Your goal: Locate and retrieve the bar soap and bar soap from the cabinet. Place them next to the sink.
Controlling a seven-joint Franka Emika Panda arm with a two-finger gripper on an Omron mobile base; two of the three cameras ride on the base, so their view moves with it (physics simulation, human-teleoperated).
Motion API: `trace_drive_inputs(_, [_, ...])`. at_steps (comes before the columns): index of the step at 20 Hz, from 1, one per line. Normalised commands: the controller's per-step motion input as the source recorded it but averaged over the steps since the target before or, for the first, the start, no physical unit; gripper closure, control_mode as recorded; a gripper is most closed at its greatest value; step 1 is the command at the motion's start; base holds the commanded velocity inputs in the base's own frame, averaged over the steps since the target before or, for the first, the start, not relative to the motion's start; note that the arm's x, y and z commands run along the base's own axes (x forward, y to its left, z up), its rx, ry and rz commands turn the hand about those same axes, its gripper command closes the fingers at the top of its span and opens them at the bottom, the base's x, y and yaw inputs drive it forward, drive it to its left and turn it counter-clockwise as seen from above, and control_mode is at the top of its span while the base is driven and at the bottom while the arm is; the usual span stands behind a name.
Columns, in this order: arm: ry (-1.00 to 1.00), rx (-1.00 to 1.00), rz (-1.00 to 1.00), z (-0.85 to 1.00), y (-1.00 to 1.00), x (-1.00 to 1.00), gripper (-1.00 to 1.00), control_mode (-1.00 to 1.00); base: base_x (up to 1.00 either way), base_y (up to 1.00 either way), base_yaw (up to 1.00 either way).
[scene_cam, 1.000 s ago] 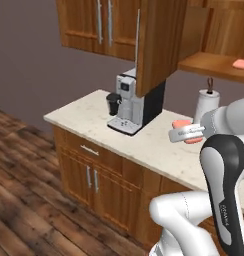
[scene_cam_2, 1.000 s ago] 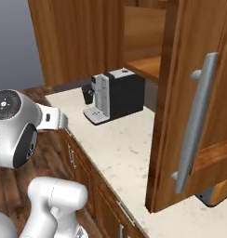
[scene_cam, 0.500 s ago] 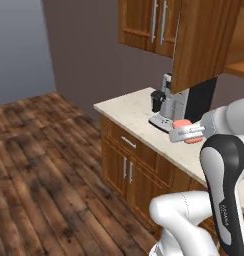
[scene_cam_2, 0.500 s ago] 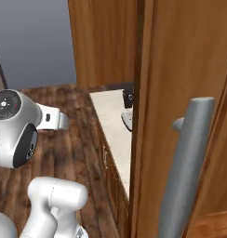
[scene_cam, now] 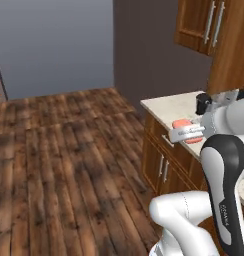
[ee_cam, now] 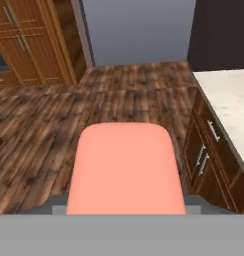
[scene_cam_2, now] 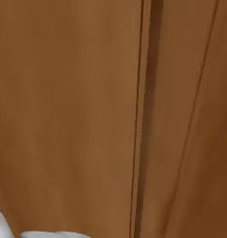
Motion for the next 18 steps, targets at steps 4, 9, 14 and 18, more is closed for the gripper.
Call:
trace_drive_inputs(4, [0.0,0.0,0.0,0.0,0.0,0.0,1.0,1.0,0.0,0.22,0.5])
trace_drive_inputs(9, [0.0,0.0,0.0,0.0,0.0,0.0,1.0,1.0,0.0,0.16,0.5])
trace_drive_inputs(14, [0.0,0.0,0.0,0.0,0.0,0.0,1.0,1.0,0.0,0.11,0.5])
trace_drive_inputs(18, [0.0,0.0,0.0,0.0,0.0,0.0,1.0,1.0,0.0,0.1,0.5])
